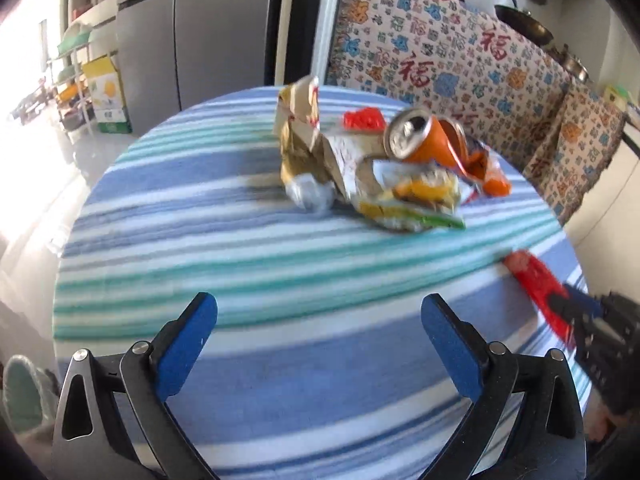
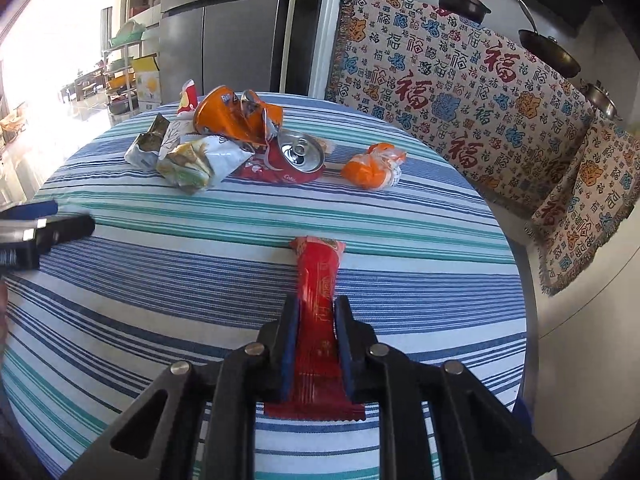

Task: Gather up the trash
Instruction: 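Grasp the red wrapper with the right tool while the left tool grasps the gold wrapper, then lift the gold wrapper with the left tool while the right tool lifts the red wrapper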

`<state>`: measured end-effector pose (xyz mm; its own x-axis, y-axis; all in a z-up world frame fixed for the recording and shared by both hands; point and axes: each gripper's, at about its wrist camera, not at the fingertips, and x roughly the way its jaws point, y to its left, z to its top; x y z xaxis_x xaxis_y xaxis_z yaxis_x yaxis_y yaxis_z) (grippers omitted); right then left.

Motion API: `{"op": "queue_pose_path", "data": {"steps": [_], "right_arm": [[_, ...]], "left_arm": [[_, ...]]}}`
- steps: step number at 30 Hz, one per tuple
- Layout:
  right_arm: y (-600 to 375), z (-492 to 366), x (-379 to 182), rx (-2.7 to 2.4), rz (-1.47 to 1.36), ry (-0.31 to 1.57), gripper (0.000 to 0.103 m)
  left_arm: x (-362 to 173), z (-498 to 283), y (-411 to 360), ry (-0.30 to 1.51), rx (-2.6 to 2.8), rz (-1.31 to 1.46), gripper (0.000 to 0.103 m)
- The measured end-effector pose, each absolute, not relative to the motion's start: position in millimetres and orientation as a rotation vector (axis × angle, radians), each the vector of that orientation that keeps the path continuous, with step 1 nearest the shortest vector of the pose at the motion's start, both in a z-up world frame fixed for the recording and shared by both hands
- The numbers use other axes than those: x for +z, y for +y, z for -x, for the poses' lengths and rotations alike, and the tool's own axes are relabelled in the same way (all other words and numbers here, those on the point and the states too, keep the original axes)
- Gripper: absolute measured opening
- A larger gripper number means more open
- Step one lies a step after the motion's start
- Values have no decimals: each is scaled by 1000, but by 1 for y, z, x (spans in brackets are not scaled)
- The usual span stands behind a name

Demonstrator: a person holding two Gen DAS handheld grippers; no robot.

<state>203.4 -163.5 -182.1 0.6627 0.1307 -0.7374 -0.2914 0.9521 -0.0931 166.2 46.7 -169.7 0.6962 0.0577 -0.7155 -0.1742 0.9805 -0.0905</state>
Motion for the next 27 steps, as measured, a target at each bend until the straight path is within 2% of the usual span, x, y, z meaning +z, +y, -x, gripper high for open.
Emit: {"op": "queue_pose_path", "data": {"steps": [4, 9, 10, 11, 12, 13, 17, 20, 22, 23, 24, 27], "right_arm": [[-166, -212, -178, 256, 162, 802, 20], [-171, -214, -175, 253, 149, 784, 21], [-173, -214, -175, 252, 144, 783, 21], [-175, -215, -175, 250, 139, 782, 20], [-178, -216, -174, 245, 136, 781, 21], [-181, -217, -174, 242, 132, 783, 21], [-193, -225, -180, 260, 88, 822, 21], [-194, -228, -187, 300, 54, 867, 21], [-192, -229, -191, 335, 34, 895, 32], [-191, -228, -193, 345, 26, 901, 44], [-189, -227, -194, 352, 23, 906, 50], [-184, -229, -201, 369, 18, 937, 50]], "left_arm": [[-157, -214, 62, 781, 103, 151, 92], [-167, -247, 74, 814, 90, 185, 84], [-170, -250, 75, 824, 75, 187, 76], [-173, -252, 75, 837, 63, 183, 61], [-177, -253, 75, 849, 46, 179, 54], [-179, -253, 76, 857, 26, 179, 35], [-177, -238, 73, 862, -17, 123, 30], [-167, -211, 68, 886, -51, 75, 30], [-161, -192, 63, 924, -104, 65, 30], [-159, -180, 59, 940, -134, 56, 30], [-157, -171, 54, 953, -156, 46, 30], [-157, -149, 36, 973, -191, 14, 35]]}}
